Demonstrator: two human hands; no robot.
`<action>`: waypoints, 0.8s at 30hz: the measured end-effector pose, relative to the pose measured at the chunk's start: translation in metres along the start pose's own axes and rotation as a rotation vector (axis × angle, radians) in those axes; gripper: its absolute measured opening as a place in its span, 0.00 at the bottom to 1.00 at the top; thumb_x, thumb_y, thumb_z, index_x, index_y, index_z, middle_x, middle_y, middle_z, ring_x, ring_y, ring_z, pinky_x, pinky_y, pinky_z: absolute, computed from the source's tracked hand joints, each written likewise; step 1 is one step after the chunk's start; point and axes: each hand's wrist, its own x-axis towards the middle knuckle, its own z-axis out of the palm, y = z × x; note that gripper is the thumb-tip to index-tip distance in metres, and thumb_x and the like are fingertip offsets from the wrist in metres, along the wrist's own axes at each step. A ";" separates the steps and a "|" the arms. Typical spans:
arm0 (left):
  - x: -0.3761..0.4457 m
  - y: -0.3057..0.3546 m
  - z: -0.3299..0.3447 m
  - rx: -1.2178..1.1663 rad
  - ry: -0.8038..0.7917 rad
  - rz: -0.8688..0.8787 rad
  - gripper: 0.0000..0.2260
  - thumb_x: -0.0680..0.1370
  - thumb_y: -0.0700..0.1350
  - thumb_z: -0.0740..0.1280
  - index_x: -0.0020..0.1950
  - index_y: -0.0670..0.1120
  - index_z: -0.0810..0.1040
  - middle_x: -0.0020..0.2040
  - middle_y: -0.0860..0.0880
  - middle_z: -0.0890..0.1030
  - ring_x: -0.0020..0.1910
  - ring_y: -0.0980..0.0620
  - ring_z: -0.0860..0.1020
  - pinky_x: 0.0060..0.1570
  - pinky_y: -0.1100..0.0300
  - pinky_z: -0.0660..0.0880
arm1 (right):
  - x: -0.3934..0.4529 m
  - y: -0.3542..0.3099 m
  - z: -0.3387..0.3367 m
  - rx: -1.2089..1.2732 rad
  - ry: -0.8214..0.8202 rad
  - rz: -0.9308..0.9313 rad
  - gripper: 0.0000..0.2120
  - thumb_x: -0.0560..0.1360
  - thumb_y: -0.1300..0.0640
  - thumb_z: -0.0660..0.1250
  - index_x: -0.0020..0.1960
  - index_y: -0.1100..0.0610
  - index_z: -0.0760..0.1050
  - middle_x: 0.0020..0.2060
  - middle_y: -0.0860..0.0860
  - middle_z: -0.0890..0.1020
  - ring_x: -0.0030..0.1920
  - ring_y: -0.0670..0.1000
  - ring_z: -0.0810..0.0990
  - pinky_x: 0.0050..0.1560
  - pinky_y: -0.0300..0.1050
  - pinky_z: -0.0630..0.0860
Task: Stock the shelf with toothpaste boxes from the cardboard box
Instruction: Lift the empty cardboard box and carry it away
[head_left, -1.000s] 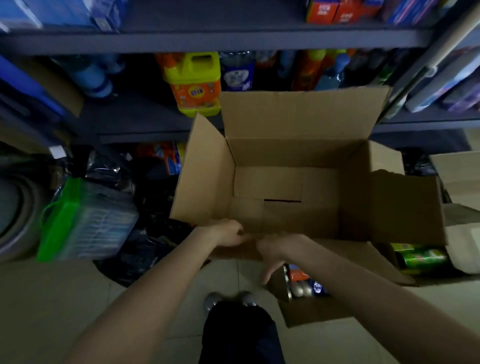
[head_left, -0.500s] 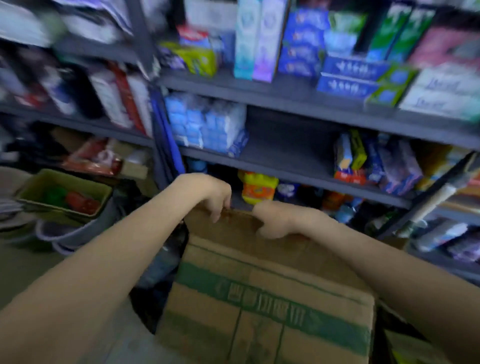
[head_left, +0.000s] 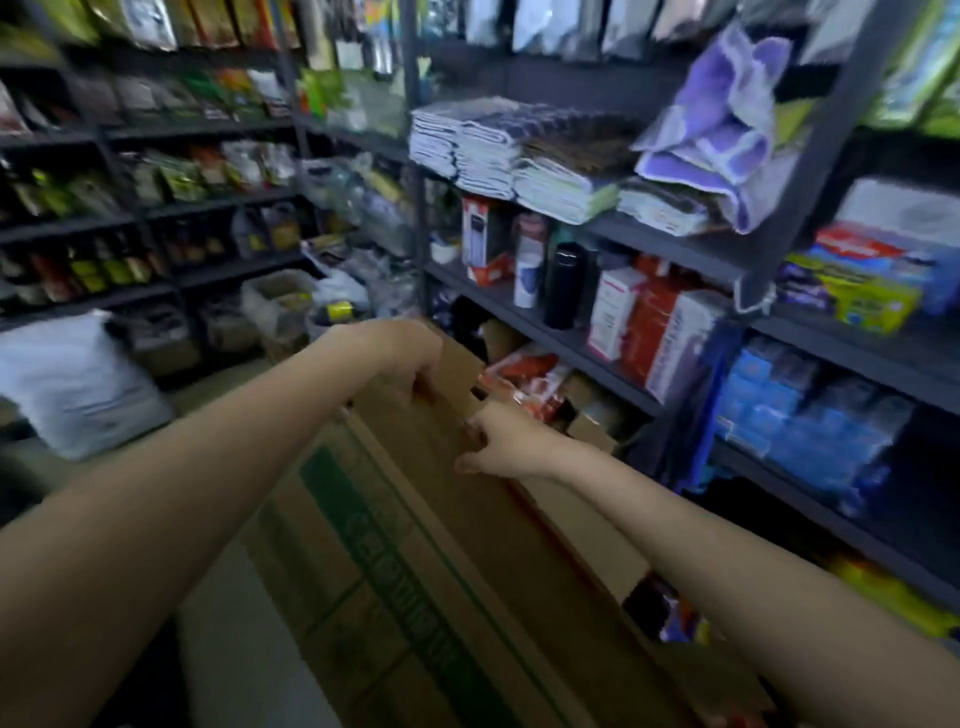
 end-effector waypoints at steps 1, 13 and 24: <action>0.006 -0.033 0.002 0.013 0.022 -0.007 0.08 0.77 0.45 0.67 0.47 0.40 0.80 0.43 0.42 0.80 0.37 0.47 0.73 0.37 0.59 0.69 | 0.027 -0.010 -0.002 0.024 -0.044 0.004 0.11 0.73 0.51 0.69 0.44 0.58 0.73 0.38 0.51 0.76 0.37 0.49 0.75 0.36 0.43 0.74; 0.025 -0.419 0.031 -0.012 0.215 -0.540 0.04 0.76 0.37 0.61 0.42 0.43 0.73 0.45 0.41 0.75 0.36 0.46 0.70 0.35 0.56 0.67 | 0.319 -0.134 -0.037 -0.166 -0.182 -0.041 0.14 0.78 0.50 0.63 0.56 0.59 0.71 0.50 0.53 0.74 0.45 0.50 0.74 0.37 0.40 0.72; 0.182 -0.692 0.185 0.121 -0.109 -0.622 0.14 0.80 0.36 0.56 0.65 0.43 0.71 0.67 0.44 0.72 0.69 0.45 0.64 0.67 0.51 0.60 | 0.692 -0.266 -0.008 -0.275 -0.152 -0.272 0.12 0.77 0.54 0.62 0.55 0.62 0.73 0.56 0.59 0.78 0.55 0.60 0.78 0.45 0.46 0.71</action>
